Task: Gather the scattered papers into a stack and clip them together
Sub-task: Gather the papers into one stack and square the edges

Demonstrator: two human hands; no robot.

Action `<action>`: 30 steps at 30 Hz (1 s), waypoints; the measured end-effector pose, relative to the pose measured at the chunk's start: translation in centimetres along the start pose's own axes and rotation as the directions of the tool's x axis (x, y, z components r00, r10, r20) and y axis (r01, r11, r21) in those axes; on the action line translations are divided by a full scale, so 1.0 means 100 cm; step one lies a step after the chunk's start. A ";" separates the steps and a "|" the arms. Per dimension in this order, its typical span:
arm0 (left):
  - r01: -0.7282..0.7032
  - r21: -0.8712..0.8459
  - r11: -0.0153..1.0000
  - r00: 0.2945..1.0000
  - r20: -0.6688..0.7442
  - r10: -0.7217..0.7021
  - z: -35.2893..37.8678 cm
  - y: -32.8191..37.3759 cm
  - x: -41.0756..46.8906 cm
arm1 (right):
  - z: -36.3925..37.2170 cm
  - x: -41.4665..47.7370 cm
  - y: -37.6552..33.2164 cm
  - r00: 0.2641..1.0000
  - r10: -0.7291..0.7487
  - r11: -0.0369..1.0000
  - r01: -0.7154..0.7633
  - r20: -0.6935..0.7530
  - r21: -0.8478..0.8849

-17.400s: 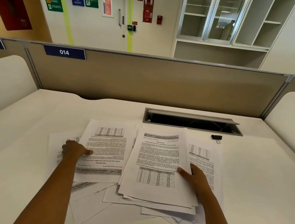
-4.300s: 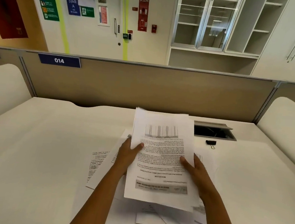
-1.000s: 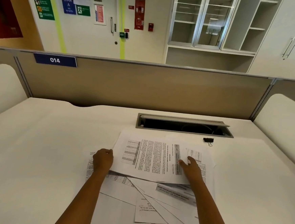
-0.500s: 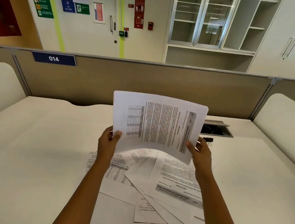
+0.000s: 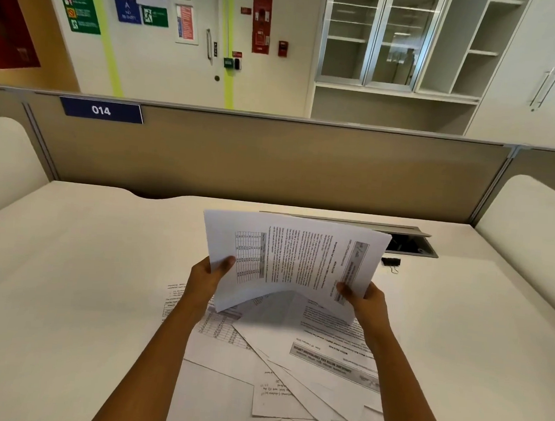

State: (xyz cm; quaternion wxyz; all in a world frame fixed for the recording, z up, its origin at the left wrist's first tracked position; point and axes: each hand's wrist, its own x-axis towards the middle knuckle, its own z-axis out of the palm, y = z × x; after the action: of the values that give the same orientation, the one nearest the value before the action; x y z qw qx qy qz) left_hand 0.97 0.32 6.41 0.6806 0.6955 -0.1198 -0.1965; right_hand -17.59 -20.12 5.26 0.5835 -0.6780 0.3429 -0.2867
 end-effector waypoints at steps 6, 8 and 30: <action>-0.028 -0.040 0.999 0.999 -0.029 0.027 0.002 0.004 0.002 | -0.004 0.005 -0.001 0.998 -0.028 0.998 0.031 -0.062 0.055; -0.015 -0.111 0.994 1.000 -0.025 0.013 0.006 0.004 0.000 | -0.007 0.008 -0.001 0.990 0.017 0.975 0.014 -0.137 0.223; -0.234 0.174 0.956 0.972 0.070 0.225 0.017 0.033 -0.009 | 0.013 0.001 -0.048 0.986 -0.156 0.970 0.142 0.060 0.196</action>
State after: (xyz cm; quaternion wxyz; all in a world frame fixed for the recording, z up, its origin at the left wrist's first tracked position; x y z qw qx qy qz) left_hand -0.22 -0.99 9.79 0.6295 0.7310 -0.2337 -0.1215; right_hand -15.88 -19.07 9.80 0.6350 -0.6531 0.2399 -0.3357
